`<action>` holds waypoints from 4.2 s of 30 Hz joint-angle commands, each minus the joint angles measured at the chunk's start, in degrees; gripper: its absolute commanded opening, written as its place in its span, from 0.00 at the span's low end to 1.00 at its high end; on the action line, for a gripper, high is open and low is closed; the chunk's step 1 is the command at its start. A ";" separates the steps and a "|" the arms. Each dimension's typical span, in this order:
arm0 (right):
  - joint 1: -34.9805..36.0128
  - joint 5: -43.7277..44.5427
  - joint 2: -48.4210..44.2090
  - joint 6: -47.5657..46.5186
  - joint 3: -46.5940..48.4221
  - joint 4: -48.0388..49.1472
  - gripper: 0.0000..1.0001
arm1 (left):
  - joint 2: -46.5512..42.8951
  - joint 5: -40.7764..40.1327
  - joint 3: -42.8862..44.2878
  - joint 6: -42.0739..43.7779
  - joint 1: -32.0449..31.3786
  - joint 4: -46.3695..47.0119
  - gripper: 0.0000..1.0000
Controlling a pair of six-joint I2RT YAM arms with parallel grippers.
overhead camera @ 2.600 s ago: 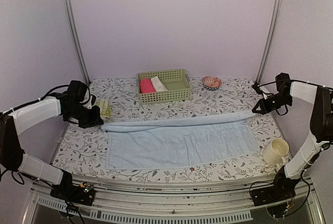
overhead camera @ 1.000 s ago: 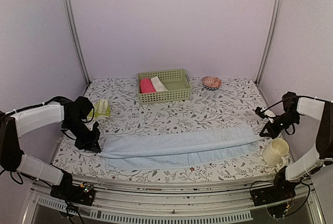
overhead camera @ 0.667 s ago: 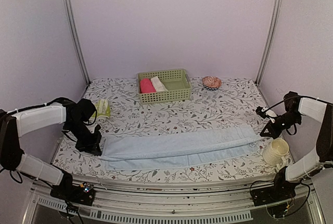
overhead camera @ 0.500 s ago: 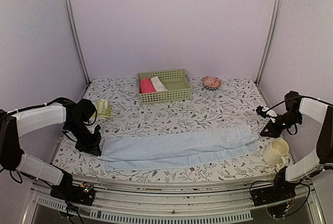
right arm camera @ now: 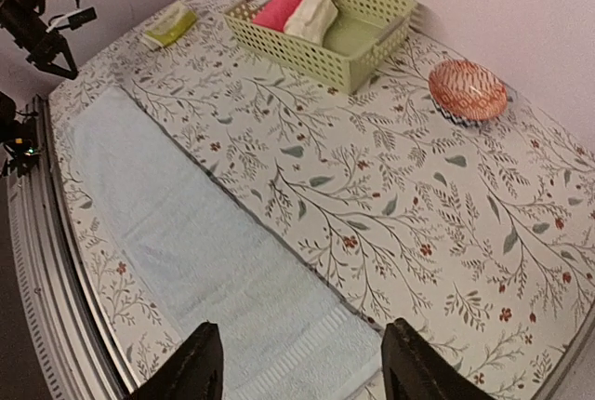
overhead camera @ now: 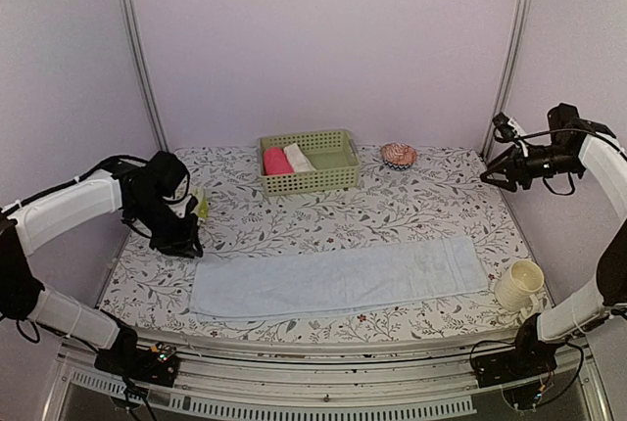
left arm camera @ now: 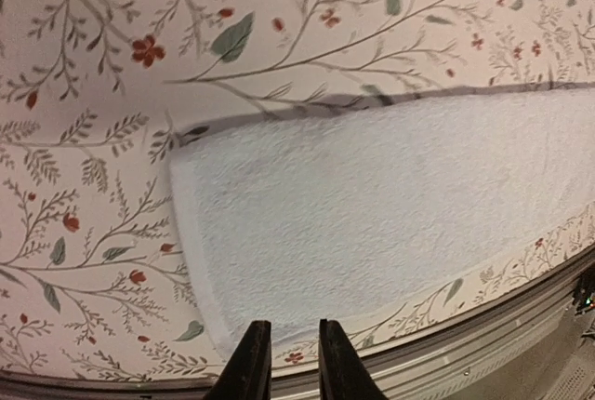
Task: Roll the towels
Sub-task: Fold the towel at the center of the board, then smooth out the towel at the center of the board.
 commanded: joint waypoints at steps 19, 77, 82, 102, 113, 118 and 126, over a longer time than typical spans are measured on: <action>14.75 -41.58 1.44 117.83 21.15 83.15 0.99 | 45.84 -2.19 41.00 -6.24 -31.01 15.90 0.10; 15.15 32.92 15.37 16.15 -16.45 16.76 0.25 | 18.61 -12.21 -6.90 -4.57 -21.86 32.69 0.00; 15.22 35.71 23.83 18.34 -12.19 19.20 0.25 | 19.31 -14.82 -8.70 -7.53 -21.41 33.44 0.00; 12.40 27.10 26.62 25.84 10.43 18.70 0.99 | 19.35 -14.48 -0.75 -6.98 -18.71 35.83 0.00; 11.95 3.70 15.34 14.30 0.23 14.90 0.99 | 17.11 -20.67 -1.66 -4.48 -16.66 29.81 0.00; 11.96 0.07 11.75 11.30 1.58 13.65 0.99 | 21.19 -19.80 1.22 -1.89 -13.79 28.87 0.00; 12.14 6.61 5.08 9.48 -0.49 15.51 0.99 | 23.39 -16.50 -3.12 -2.70 -10.29 29.90 0.00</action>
